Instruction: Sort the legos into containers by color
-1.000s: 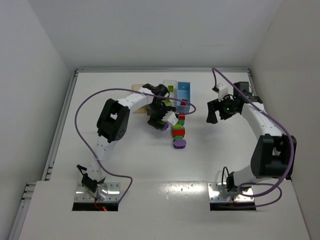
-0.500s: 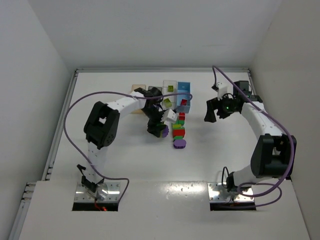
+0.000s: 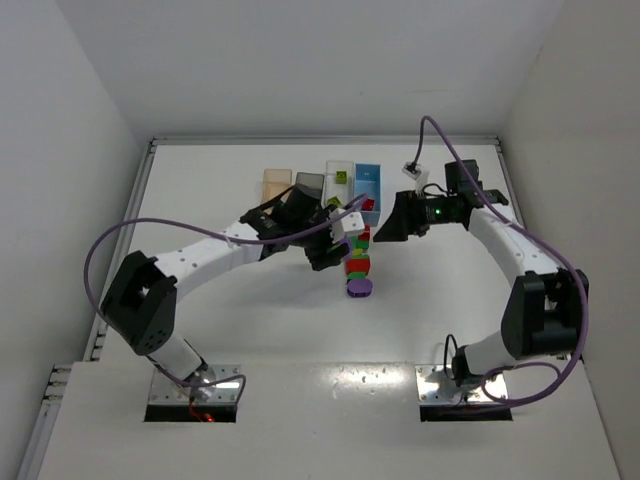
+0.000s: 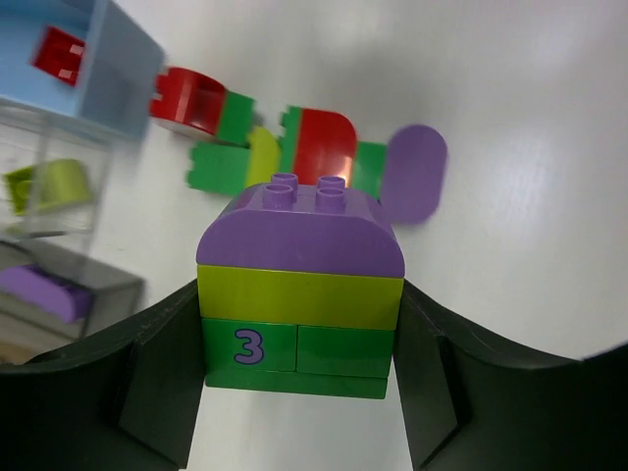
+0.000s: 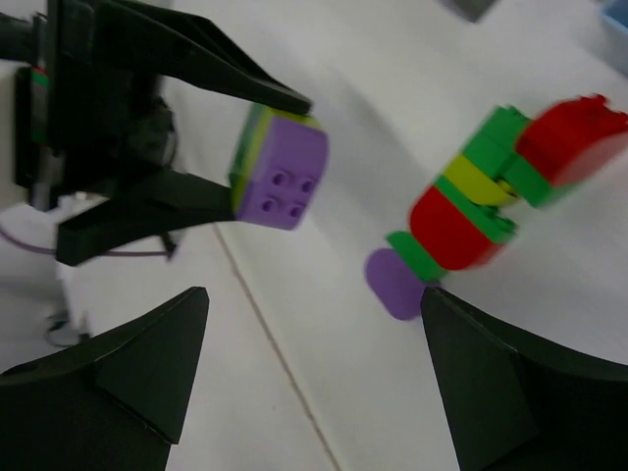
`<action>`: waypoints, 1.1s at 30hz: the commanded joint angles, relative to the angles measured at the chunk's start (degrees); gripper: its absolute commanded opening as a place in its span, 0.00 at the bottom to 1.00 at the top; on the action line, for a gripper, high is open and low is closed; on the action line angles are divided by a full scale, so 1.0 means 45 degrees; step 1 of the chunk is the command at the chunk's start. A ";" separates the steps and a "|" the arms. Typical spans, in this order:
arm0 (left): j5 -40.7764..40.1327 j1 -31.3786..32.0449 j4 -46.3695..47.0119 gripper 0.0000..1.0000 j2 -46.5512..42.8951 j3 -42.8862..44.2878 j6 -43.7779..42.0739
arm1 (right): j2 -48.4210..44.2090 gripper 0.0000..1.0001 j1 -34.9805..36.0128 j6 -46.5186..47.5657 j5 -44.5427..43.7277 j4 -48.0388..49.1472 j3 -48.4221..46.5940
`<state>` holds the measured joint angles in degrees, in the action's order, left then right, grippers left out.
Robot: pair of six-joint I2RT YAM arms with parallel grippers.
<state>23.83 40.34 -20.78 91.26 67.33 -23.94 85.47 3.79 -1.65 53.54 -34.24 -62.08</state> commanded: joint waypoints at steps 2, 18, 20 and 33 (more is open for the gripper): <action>-0.2541 0.0431 0.2349 0.42 -0.1412 -0.0761 0.0908 | 0.0476 0.90 0.0484 -0.3202 0.2728 0.2509 -0.0129; -0.2738 0.0665 0.2957 0.42 -0.2703 -0.1329 0.0907 | 0.2041 0.87 0.1773 -0.5024 0.3396 0.4951 -0.0950; -0.2622 0.0665 0.2957 0.42 -0.2703 -0.1329 0.0907 | 0.2041 0.87 0.1910 -0.5024 0.3396 0.5088 -0.0950; -0.2347 0.0782 0.2957 0.42 -0.2703 -0.1329 0.0907 | 0.2743 0.78 0.2517 -0.4771 0.2108 0.4817 -0.1711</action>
<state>12.38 43.20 -10.13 81.25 61.23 -20.47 97.08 14.41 -24.03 64.34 -13.50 -66.85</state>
